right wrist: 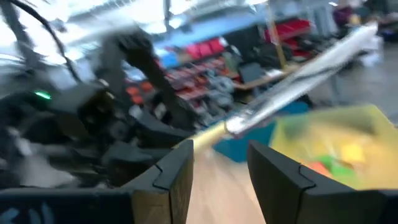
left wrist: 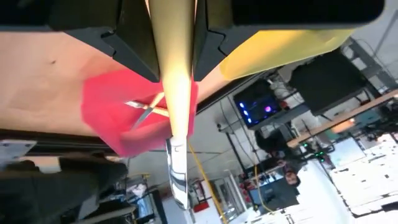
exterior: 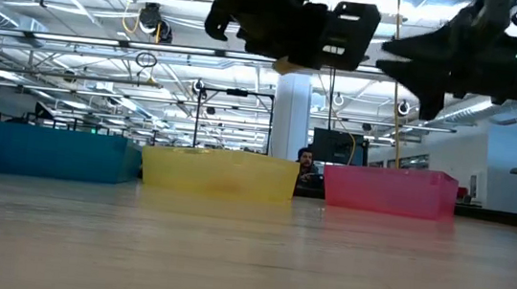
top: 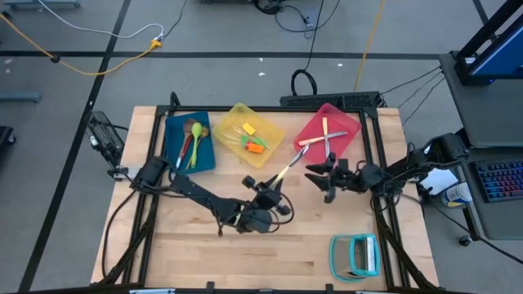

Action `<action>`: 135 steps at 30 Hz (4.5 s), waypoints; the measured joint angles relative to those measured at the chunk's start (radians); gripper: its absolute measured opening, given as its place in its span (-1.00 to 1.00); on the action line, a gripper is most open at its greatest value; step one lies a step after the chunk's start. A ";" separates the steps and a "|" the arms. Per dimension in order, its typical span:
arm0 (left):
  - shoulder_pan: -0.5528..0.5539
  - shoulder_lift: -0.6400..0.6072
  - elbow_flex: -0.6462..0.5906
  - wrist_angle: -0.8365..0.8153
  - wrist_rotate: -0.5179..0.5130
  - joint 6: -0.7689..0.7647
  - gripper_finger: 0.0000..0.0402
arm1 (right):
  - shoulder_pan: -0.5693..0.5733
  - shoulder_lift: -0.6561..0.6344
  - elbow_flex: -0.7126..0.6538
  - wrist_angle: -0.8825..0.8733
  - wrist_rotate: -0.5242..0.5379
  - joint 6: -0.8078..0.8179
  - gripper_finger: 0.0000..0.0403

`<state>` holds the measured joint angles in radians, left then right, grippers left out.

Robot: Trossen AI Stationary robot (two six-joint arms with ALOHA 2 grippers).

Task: Pick & Place Kitchen Items
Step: Put the yellow table knife into the red bin

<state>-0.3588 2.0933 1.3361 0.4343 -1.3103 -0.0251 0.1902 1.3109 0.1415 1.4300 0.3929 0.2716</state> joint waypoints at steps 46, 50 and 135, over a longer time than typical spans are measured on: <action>0.022 -0.002 -0.001 0.286 0.276 0.126 -0.54 | -0.067 -0.013 0.022 0.137 -0.052 0.069 -0.51; 0.040 -0.002 -0.001 0.283 0.309 0.130 -0.54 | -0.067 -0.013 0.022 0.140 -0.052 0.088 -0.85; 0.210 0.000 -0.001 -0.245 0.526 -0.145 -0.32 | -1.049 -0.637 0.021 -0.974 -0.261 0.392 -1.00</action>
<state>-0.1493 2.0933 1.3354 0.1893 -0.7842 -0.1698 -0.8584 0.6743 0.1627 0.4560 0.1319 0.6637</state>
